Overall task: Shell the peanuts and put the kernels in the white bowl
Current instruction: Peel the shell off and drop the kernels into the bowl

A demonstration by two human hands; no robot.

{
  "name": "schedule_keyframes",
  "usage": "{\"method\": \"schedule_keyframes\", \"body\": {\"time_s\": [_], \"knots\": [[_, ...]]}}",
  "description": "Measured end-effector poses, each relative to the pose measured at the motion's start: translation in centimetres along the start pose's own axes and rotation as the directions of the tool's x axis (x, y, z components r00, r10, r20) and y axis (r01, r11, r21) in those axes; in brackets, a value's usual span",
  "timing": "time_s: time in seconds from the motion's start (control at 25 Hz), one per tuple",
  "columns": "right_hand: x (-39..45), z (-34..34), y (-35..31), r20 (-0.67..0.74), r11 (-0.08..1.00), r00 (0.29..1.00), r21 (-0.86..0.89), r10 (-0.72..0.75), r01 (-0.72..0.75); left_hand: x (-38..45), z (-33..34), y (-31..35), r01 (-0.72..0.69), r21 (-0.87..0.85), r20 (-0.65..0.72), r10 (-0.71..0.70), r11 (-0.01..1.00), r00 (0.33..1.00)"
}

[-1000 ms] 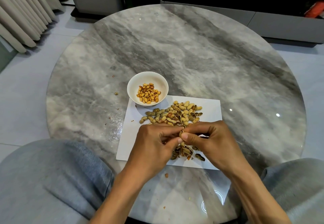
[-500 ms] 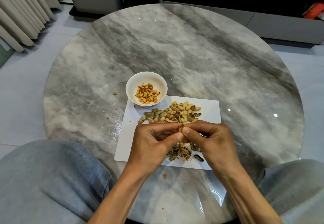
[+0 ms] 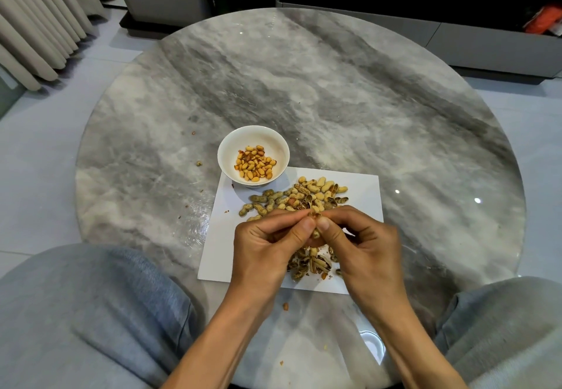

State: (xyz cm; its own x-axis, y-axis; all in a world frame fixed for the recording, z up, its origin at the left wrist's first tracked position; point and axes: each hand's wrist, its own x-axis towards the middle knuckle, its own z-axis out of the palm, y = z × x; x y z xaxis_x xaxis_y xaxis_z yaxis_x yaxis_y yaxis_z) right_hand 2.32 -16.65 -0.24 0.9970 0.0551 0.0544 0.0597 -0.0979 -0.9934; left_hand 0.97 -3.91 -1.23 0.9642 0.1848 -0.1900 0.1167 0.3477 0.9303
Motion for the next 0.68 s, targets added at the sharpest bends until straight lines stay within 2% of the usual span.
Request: {"method": "schedule_keyframes", "body": {"time_s": [0.12, 0.28, 0.68], "knots": [[-0.6, 1.1, 0.6, -0.111, 1.0, 0.994, 0.024, 0.001, 0.001, -0.1, 0.1, -0.6, -0.067, 0.037, -0.061, 0.069, 0.997, 0.996], [-0.8, 1.9, 1.0, -0.199, 0.998, 0.979, 0.057, 0.044, -0.033, -0.3, 0.3, -1.1, -0.065, 0.059, -0.134, 0.073, 0.996, 0.988], [-0.9, 2.6, 0.8, -0.245, 0.988, 0.962, 0.124, 0.122, -0.093, -0.2, 0.9, -0.8, 0.036, -0.041, -0.184, -0.043, 0.999, 0.982]]}}
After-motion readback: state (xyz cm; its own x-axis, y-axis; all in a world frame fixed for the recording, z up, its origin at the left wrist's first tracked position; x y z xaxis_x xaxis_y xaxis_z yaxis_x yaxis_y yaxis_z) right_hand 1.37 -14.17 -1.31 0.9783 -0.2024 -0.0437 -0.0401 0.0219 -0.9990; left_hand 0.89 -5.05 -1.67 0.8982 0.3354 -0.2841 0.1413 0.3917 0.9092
